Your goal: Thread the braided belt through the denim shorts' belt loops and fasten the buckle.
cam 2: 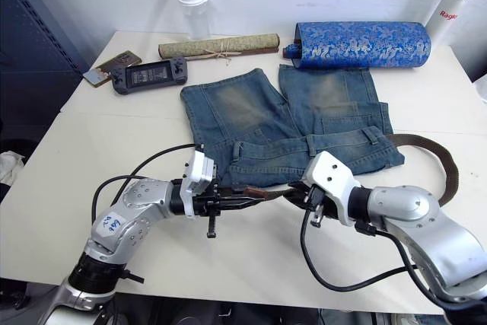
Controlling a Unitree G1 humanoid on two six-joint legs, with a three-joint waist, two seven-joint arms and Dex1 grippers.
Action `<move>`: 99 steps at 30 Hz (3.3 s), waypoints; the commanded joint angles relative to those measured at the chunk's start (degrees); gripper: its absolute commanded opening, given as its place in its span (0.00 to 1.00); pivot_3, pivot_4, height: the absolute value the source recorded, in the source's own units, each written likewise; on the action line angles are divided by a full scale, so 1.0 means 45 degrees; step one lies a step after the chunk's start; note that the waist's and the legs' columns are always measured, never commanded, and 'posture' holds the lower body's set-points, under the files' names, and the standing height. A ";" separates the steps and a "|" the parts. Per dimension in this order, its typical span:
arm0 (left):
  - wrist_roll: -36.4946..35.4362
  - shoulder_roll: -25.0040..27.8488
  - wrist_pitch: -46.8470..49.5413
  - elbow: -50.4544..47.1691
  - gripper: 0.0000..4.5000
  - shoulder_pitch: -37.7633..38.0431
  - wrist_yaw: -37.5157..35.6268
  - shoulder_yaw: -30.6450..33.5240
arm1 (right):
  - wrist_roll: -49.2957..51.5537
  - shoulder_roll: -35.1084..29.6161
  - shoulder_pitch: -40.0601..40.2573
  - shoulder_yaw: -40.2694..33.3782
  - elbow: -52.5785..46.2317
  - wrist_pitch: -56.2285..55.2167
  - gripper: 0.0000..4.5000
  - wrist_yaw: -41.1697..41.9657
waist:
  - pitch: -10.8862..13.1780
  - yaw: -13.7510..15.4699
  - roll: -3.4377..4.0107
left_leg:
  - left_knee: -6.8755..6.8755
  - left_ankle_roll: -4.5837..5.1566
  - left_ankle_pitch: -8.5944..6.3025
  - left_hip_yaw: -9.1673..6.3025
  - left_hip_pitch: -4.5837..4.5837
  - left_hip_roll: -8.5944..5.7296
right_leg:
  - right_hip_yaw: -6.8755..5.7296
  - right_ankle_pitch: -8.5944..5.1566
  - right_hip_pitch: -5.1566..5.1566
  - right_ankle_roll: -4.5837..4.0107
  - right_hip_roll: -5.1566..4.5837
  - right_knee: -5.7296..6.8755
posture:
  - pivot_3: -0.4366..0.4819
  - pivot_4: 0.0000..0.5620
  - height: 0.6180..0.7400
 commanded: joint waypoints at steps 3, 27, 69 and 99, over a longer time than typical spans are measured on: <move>0.0035 -0.0022 -0.0046 -0.0203 0.00 0.0113 -0.0093 -0.0139 | 0.0750 0.0292 -0.0283 -0.0985 -0.0516 -0.0180 0.92 -0.0260 | 0.0000 0.0000 0.0000 | 0.0000 0.0000 0.0000 -0.0001 0.0000 0.0001 | 0.0001 0.0000 0.0000 0.0000 0.0000 -0.0001 | 0.48 0.27 0.82; -0.2612 -0.0760 0.3205 -0.2640 0.00 0.1722 0.3480 0.2012 | 0.5107 0.3963 0.3712 -0.6197 -0.1161 0.0912 0.99 -0.5210 | -0.0065 -0.0369 -0.0087 | 0.0163 -0.0071 -0.0246 0.0790 0.0011 0.0376 | 0.0831 0.0011 -0.0536 -0.0108 0.0297 0.0278 | 0.48 0.27 0.82; -1.2602 -0.1138 0.7602 -0.0780 0.00 0.0478 0.8575 0.3893 | 1.4664 0.9193 0.6533 0.0040 0.0035 -0.5699 0.81 -0.9950 | -0.0104 -0.0340 -0.0157 | 0.0195 -0.0027 -0.0280 0.0597 -0.0015 0.0350 | 0.0731 0.0017 -0.0406 -0.0094 0.0244 0.0187 | 0.48 0.27 0.82; 0.3363 -0.0070 -0.2170 0.1785 0.76 -0.1734 0.5197 -0.3214 | 1.6451 0.7839 0.4765 -0.5196 0.0130 -0.8551 0.00 -1.0481 | -0.0105 -0.0239 -0.0128 | 0.0179 0.0002 -0.0283 0.0651 -0.0010 0.0309 | 0.0737 0.0018 -0.0425 -0.0093 0.0249 0.0186 | 0.48 0.27 0.82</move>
